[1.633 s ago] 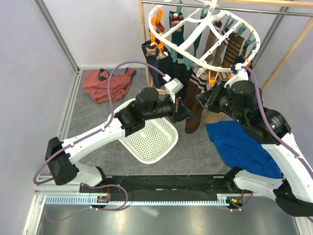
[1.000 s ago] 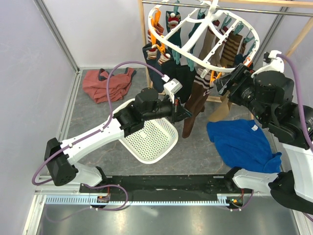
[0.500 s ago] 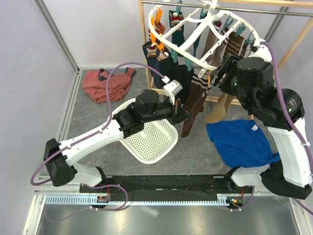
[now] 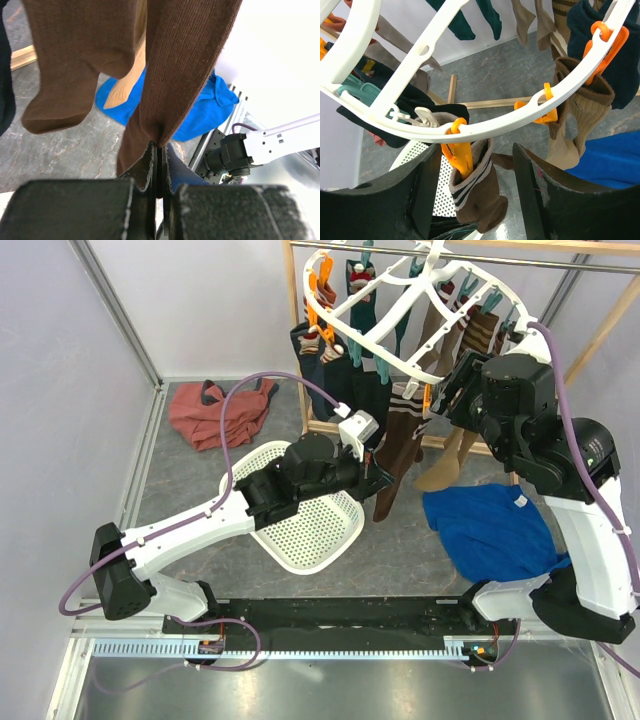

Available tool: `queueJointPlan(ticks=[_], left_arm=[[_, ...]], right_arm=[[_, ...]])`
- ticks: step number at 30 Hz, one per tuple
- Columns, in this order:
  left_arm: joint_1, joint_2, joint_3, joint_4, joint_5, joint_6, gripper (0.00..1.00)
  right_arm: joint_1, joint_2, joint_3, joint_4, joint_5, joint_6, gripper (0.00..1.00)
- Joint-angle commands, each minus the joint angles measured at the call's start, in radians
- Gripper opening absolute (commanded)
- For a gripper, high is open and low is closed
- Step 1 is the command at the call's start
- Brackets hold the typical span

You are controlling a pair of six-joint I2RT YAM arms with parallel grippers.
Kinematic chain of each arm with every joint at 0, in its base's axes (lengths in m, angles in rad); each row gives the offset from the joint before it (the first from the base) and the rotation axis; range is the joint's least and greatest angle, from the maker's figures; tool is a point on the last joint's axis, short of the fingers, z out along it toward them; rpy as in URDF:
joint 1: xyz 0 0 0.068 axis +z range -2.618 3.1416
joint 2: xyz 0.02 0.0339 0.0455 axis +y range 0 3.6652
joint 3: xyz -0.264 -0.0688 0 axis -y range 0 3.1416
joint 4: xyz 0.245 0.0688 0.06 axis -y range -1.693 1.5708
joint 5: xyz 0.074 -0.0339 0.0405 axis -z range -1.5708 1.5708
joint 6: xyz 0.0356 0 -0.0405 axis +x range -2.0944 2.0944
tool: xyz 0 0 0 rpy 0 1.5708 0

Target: Remove the socks clipped to the hanger

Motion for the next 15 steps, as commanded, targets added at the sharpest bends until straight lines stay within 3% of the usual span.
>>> queueJointPlan(ticks=[1,10,15], left_arm=[[-0.014,-0.019,0.049,-0.015,-0.061,0.046,0.02],[-0.017,0.004,0.075,-0.044,-0.077,0.036,0.02],[-0.019,0.013,0.085,-0.052,-0.078,0.035,0.02]], right_arm=[[0.007,0.011,0.045,0.014,0.011,-0.030,0.66],[0.065,-0.041,-0.024,0.156,-0.021,-0.068,0.65],[0.076,-0.032,-0.026,0.112,0.013,-0.054,0.65]])
